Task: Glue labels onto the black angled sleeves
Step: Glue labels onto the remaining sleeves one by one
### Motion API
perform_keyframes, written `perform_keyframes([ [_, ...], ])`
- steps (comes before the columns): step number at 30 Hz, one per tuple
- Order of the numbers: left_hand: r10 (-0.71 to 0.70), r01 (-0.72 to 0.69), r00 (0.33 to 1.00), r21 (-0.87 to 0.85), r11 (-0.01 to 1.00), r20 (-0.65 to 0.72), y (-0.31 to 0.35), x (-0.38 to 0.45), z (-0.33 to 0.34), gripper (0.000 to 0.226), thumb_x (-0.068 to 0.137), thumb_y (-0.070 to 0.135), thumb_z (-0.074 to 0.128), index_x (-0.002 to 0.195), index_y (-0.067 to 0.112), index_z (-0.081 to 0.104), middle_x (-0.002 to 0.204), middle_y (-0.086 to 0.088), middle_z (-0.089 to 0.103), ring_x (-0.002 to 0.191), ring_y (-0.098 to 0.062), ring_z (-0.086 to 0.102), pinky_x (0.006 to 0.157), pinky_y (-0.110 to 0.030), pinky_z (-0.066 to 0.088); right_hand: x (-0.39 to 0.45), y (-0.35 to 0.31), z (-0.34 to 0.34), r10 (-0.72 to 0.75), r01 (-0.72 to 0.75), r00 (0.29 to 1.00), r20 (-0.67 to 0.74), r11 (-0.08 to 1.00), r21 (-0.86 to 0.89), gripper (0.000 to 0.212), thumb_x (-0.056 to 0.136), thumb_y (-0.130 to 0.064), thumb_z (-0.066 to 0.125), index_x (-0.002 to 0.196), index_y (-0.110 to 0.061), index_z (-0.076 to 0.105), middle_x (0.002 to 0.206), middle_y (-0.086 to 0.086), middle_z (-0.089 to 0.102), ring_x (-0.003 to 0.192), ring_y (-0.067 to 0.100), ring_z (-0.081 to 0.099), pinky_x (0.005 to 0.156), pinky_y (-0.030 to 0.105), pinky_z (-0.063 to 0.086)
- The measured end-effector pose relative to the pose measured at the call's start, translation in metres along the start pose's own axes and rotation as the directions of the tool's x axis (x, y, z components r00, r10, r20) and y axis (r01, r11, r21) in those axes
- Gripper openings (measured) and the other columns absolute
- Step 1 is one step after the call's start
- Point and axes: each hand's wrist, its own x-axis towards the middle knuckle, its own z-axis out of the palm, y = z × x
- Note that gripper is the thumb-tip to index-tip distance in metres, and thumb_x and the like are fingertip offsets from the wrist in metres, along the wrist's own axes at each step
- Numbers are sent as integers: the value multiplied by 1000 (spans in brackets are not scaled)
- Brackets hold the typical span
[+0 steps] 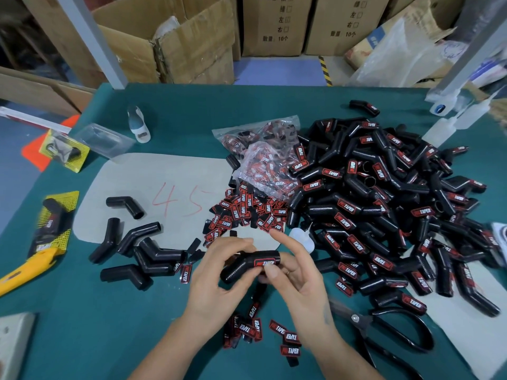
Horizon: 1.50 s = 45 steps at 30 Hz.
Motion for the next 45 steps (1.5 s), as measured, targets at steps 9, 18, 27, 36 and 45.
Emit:
perform_keyframes([
  [9, 50, -50, 999, 28, 998, 15, 1, -13, 13, 40, 91, 16, 70, 129, 20, 58, 115, 14, 63, 112, 1, 61, 101, -14, 44, -1, 24, -1, 138, -126, 988, -70, 979, 163, 67, 82, -44, 89, 141, -32, 61, 139, 10, 64, 144, 31, 48, 124, 59, 28],
  [18, 70, -70, 998, 39, 997, 10, 2, -13, 16, 41, 90, 16, 72, 129, 17, 58, 117, 14, 63, 114, 2, 60, 103, -14, 43, 1, 24, 0, 126, -101, 989, -75, 956, 275, 70, 81, -39, 91, 142, -28, 61, 111, 14, 71, 117, 32, 62, 119, 57, 38],
  [27, 60, -60, 998, 9, 998, 16, -3, -13, 16, 32, 91, 12, 73, 121, 16, 63, 120, 11, 64, 116, -8, 63, 102, -19, 46, 0, 18, 1, 85, -50, 992, -88, 941, 334, 66, 83, -40, 89, 142, -28, 62, 85, 13, 60, 94, 18, 64, 97, 27, 51],
  [36, 55, -52, 996, -36, 998, 69, -1, -6, 10, 25, 92, 8, 70, 113, 19, 65, 116, 4, 61, 112, -14, 64, 100, -23, 46, 2, 13, 2, 81, -44, 990, -111, 952, 304, 50, 93, -31, 75, 142, -28, 63, 91, 13, 75, 99, 21, 71, 98, 30, 52],
  [45, -102, 103, 993, -21, 994, 55, -5, -1, 1, 12, 97, 21, 67, 105, 22, 76, 112, 7, 61, 91, -18, 68, 81, -34, 56, 4, 12, -3, 51, -41, 993, -108, 995, 96, 41, 100, -42, 58, 140, -37, 64, 88, 5, 64, 99, 18, 67, 93, 34, 58],
])
